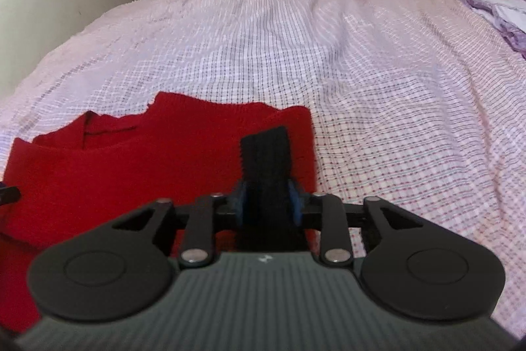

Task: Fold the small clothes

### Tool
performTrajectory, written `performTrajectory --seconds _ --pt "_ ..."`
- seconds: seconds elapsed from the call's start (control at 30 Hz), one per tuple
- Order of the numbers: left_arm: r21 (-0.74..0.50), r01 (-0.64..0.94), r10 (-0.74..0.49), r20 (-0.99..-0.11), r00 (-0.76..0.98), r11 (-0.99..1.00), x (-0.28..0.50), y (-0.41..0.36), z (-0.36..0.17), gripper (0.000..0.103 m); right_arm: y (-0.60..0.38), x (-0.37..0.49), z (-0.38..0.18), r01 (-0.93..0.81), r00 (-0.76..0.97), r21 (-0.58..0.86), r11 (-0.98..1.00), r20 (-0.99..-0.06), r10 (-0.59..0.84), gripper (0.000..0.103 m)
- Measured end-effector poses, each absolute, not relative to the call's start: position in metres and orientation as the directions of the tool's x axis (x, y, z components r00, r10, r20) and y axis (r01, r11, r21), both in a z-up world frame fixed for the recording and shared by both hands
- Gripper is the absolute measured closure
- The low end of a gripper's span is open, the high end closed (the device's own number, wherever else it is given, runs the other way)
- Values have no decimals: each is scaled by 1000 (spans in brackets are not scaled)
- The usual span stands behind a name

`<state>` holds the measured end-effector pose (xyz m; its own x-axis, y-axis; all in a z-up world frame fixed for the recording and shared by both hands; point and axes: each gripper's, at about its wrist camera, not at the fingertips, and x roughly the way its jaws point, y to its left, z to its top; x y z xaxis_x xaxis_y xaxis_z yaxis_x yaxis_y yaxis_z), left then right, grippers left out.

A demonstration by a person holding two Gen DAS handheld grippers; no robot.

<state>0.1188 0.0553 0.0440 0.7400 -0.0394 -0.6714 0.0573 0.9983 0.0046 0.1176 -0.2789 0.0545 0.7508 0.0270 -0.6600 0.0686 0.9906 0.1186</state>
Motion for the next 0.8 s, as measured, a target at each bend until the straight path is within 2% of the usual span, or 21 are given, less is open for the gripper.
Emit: performTrajectory --seconds 0.43,0.47,0.53,0.67,0.8 --pt "12 136 -95 -656 749 991 16 50 94 44 -280 19 130 -96 772 126 987 -617 154 66" --pt "18 144 -98 -655 749 989 6 49 98 44 -278 10 136 -109 773 123 986 -613 161 65" --pt "32 156 -97 -654 750 987 -11 47 104 44 -275 -6 145 -124 774 112 986 -611 167 50" --pt "45 182 -109 -651 751 982 -51 40 108 35 -262 -44 149 -182 769 78 980 -609 191 49" --pt "47 211 -129 -657 743 976 -89 32 100 34 -246 -77 139 -235 740 53 971 -638 214 49"
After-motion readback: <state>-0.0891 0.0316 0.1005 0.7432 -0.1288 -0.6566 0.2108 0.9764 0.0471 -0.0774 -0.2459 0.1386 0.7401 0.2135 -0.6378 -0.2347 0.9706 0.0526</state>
